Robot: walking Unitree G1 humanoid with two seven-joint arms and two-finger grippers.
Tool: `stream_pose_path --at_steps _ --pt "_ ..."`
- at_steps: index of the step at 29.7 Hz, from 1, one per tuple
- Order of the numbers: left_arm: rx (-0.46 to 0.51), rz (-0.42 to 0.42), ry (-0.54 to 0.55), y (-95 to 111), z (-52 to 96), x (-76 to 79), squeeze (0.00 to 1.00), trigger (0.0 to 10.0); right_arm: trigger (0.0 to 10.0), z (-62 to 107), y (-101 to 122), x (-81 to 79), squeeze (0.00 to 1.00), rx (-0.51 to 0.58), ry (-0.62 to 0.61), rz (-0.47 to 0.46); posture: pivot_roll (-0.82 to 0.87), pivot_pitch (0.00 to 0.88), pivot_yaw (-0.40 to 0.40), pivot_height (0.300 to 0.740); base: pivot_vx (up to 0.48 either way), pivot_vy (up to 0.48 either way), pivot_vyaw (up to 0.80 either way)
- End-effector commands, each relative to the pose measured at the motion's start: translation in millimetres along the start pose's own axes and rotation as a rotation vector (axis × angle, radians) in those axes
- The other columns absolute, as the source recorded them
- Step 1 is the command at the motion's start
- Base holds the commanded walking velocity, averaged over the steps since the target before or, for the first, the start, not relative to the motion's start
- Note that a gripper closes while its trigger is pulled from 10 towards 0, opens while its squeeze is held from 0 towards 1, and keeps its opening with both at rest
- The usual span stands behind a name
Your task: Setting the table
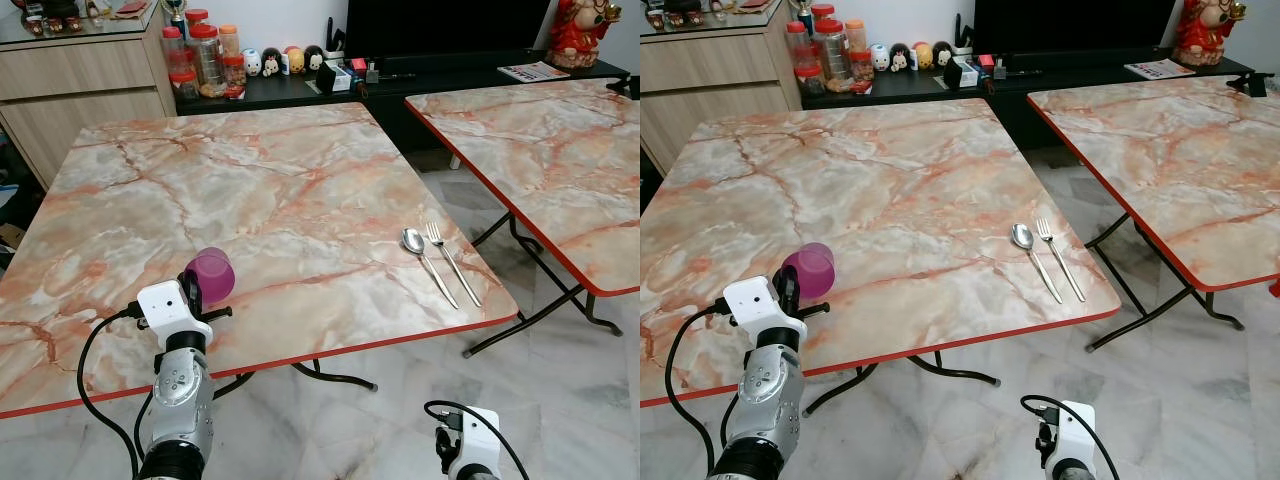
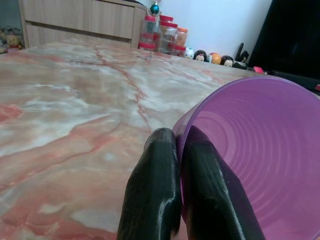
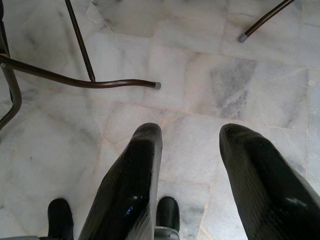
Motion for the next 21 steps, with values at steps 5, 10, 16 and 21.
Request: stream_pose_path --at_steps 5,10,16,21 --pt "-0.004 -0.031 -0.004 1.5 -1.2 0.0 0.00 10.0 10.0 0.0 -1.0 0.3 0.00 -0.008 -0.002 0.023 0.03 0.000 -0.021 0.740 0.000 -0.049 0.00" --pt "-0.005 -0.033 -0.002 1.5 -1.0 -0.5 0.00 10.0 10.0 0.0 -1.1 0.1 0.00 -0.009 0.000 0.026 0.03 0.000 -0.020 0.740 0.000 -0.252 0.27" --pt "-0.003 -0.032 -0.004 2.9 -2.2 -0.2 0.00 10.0 10.0 0.1 -1.2 -0.8 0.00 -0.008 -0.001 0.025 0.03 0.000 -0.018 0.740 0.000 -0.262 0.00" --pt "0.000 -0.032 -0.004 3.8 -3.2 -0.1 0.00 10.0 10.0 -0.4 -0.1 -0.8 0.00 -0.007 -0.002 0.027 0.04 0.000 -0.019 0.740 0.000 -0.262 0.55"
Point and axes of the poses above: a point about 5 cm out from each wrist's last joint towards the gripper, its own z axis pointing back from the gripper into the wrist, its own y axis along the axis of the wrist's last joint, x = y × z, the point moved 6 cm from there along -z, pointing out of the wrist towards the gripper, and after that the axes turned 13 degrees about z, right-handed, at the moved point
